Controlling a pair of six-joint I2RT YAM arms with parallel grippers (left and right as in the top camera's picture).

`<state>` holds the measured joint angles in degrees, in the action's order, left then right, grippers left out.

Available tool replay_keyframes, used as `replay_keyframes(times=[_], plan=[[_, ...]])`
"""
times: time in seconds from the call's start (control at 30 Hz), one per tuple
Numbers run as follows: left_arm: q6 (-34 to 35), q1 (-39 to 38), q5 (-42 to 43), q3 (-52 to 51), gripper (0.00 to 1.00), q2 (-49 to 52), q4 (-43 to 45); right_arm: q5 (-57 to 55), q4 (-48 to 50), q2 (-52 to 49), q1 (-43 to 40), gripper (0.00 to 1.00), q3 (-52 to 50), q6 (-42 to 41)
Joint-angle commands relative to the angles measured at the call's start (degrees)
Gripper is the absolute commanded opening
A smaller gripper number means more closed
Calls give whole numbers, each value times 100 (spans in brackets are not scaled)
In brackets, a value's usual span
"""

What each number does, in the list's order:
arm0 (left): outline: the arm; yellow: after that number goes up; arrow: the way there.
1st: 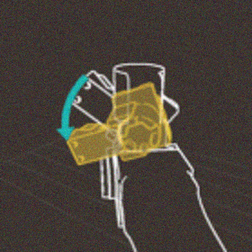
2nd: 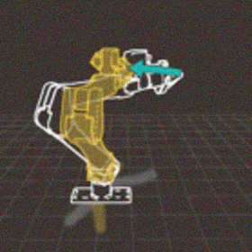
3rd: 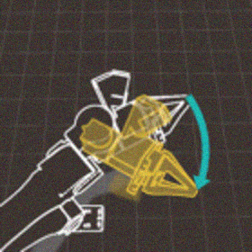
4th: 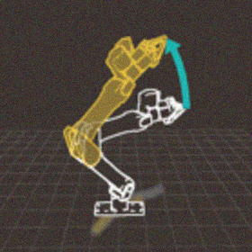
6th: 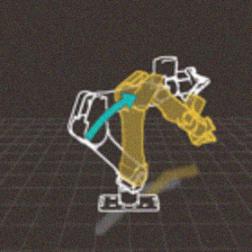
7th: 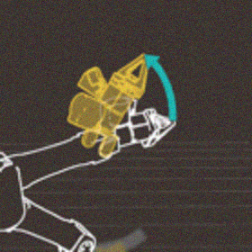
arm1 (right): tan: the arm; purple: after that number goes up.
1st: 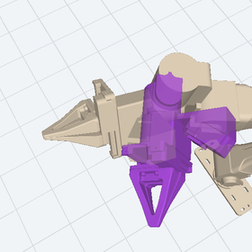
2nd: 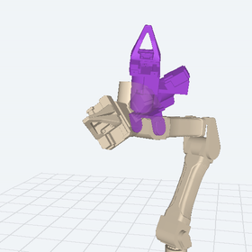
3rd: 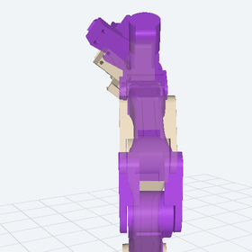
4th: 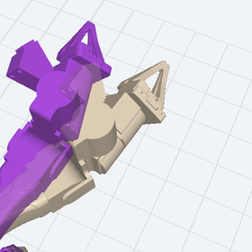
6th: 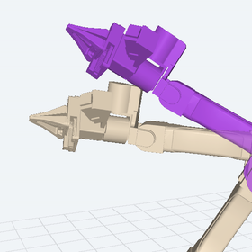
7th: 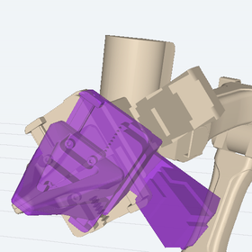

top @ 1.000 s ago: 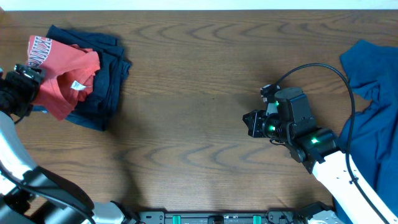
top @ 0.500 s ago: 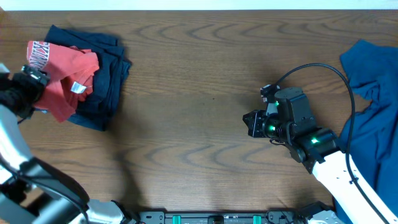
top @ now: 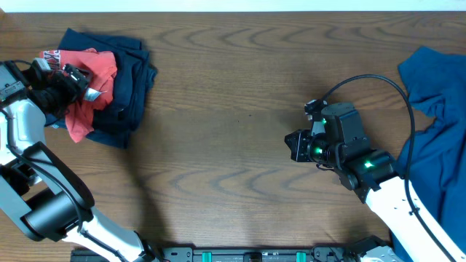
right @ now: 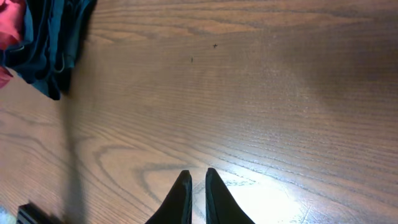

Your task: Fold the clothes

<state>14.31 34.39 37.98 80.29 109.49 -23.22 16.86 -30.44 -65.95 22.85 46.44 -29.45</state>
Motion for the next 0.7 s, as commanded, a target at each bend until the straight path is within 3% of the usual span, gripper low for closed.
replay_keyframes(times=[0.0, 0.2, 0.37, 0.67], plan=[[-52, -17, 393, 48, 98, -402, -92, -37, -28, -7, -68, 9, 7, 111], [-50, 328, -376, 48, 98, -1235, -487, -37, -103, -7, -68, 9, 7, 129], [-31, 658, -496, 48, 98, -1823, -459, -39, -129, -7, -68, 9, 7, 149], [-173, 608, -979, 46, 98, -1624, -824, -55, -129, -7, -68, 9, 7, 144]])
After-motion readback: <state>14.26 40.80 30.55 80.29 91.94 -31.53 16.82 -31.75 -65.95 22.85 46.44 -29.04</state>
